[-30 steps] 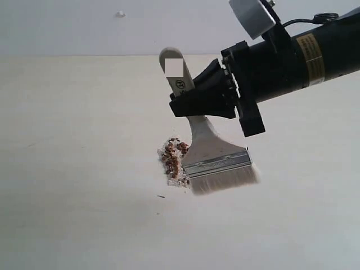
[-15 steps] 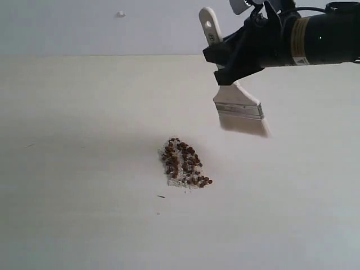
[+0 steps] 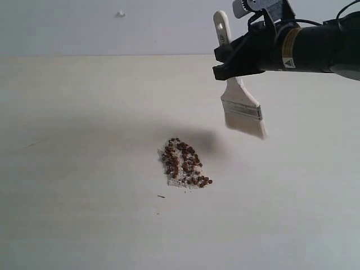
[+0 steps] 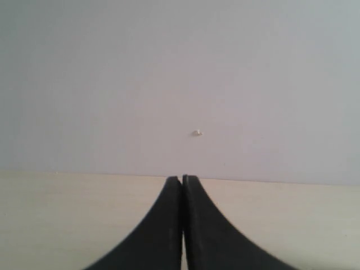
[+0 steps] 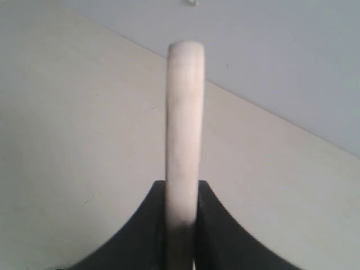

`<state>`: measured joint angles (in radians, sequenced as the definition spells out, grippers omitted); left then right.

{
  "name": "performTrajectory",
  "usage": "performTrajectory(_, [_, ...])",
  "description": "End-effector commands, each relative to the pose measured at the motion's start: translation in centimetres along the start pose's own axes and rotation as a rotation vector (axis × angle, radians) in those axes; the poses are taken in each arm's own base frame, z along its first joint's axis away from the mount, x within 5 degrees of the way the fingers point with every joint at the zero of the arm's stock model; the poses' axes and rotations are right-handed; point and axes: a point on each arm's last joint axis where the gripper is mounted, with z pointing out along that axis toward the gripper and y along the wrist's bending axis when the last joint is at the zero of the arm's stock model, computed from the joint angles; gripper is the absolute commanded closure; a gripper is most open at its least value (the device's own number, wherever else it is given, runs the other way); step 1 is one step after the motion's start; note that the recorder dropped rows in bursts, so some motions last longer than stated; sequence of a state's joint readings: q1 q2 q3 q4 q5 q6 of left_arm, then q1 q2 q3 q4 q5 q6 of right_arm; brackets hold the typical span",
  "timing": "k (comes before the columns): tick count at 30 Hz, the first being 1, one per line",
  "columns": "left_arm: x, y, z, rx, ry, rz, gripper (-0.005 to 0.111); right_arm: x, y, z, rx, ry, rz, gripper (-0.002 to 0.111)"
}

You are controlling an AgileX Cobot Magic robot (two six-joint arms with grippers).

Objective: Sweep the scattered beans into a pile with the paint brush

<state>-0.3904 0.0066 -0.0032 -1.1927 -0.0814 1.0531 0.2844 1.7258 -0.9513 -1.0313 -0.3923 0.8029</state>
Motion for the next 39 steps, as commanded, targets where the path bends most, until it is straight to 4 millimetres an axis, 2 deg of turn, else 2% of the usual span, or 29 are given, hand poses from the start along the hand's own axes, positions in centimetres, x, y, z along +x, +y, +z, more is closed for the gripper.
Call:
performTrajectory(1, [0.06,0.02,-0.05,-0.001,-0.004,-0.004,0.107,-0.09,-0.02,-0.05,0.008,-0.008,0.005,0.108])
performTrajectory(18, [0.06,0.02,-0.05,-0.001,-0.004,-0.004,0.107,-0.01,-0.86,-0.10,0.101,-0.005,0.101,0.108])
performTrajectory(39, [0.06,0.02,-0.05,-0.001,-0.004,-0.004,0.107,0.08,-1.00,-0.11,0.117,0.003,0.108,0.108])
